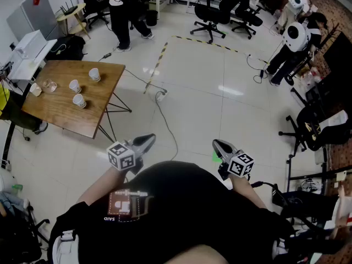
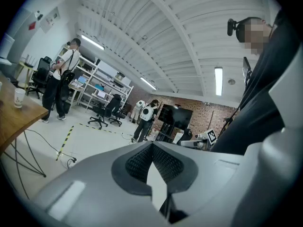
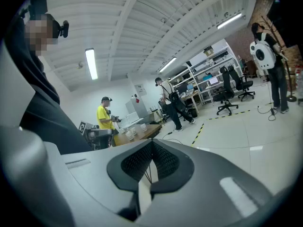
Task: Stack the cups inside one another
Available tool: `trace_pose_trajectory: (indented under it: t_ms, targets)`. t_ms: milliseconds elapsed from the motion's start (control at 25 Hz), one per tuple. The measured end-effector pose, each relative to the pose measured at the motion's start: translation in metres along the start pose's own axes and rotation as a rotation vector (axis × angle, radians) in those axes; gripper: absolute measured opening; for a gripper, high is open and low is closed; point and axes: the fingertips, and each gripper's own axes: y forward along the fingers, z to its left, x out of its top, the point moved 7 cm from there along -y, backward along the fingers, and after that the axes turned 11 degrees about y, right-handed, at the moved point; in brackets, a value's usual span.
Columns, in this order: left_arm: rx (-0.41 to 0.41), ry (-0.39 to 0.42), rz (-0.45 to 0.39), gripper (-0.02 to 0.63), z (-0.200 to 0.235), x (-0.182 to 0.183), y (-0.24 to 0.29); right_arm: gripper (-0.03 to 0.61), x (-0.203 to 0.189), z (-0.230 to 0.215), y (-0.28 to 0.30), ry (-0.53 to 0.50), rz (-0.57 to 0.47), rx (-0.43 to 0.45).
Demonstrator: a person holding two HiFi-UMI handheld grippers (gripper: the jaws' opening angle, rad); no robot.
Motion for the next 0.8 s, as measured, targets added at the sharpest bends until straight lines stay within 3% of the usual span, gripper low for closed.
trace_pose_trajectory:
  t_ms: [800]
  targets:
    - [0.064,0.030,0.010,0.002,-0.071,0.005,0.097,0.014,0.044,-0.081,-0.058,-0.094,0.024,0.073]
